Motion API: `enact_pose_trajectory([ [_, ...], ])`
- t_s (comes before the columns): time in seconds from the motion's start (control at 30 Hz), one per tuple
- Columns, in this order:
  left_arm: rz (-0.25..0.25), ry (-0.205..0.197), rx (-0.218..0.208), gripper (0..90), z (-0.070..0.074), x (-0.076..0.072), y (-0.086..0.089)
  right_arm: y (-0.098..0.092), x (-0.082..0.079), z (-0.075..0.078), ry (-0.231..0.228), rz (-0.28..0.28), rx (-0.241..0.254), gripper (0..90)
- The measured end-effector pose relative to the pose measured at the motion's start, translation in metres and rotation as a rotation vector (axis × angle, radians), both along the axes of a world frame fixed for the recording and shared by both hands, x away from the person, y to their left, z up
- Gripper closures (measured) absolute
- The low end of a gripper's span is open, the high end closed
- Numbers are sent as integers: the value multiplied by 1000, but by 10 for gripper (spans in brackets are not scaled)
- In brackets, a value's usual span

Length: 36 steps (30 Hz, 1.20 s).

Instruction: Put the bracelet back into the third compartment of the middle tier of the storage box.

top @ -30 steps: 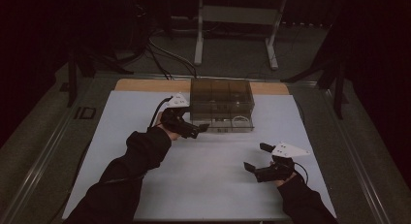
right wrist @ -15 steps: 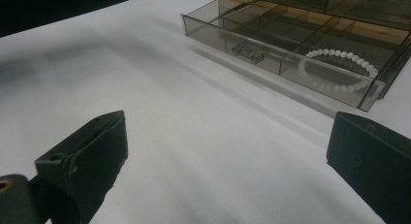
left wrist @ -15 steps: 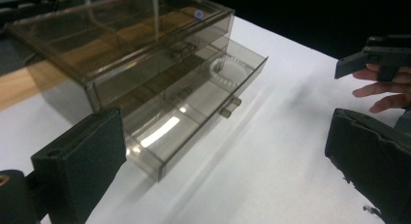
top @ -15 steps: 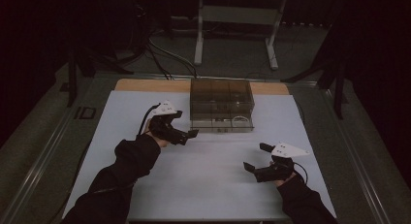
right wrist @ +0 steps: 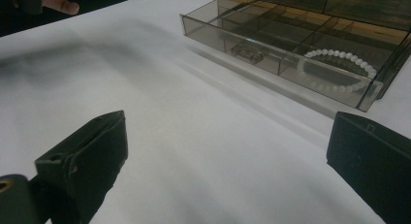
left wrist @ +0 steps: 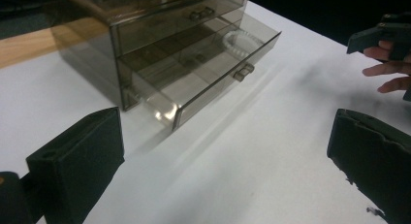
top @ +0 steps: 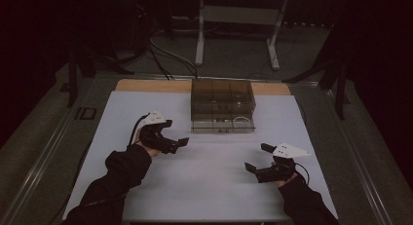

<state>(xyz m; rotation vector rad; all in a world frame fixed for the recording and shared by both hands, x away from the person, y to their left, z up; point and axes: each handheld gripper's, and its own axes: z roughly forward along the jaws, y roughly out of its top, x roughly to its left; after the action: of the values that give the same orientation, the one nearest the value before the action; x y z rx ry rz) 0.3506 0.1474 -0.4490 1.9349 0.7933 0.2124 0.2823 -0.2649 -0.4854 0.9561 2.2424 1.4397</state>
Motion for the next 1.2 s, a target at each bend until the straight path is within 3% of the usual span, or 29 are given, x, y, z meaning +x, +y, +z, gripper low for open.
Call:
enact_pose_trajectory([
  [0.37,24,-36,51,13,-15,-14,19,0,0,0,-2,-1,0,17],
  [0.8,62,-7,51,13,-33,-27,43,1,0,0,-1,-1,1,17],
  [1.07,87,-25,73,13,-39,-36,57,1,1,0,-1,-1,-1,17],
  [1.2,103,-17,63,13,-42,-40,64,1,0,0,-1,-1,-2,17],
])
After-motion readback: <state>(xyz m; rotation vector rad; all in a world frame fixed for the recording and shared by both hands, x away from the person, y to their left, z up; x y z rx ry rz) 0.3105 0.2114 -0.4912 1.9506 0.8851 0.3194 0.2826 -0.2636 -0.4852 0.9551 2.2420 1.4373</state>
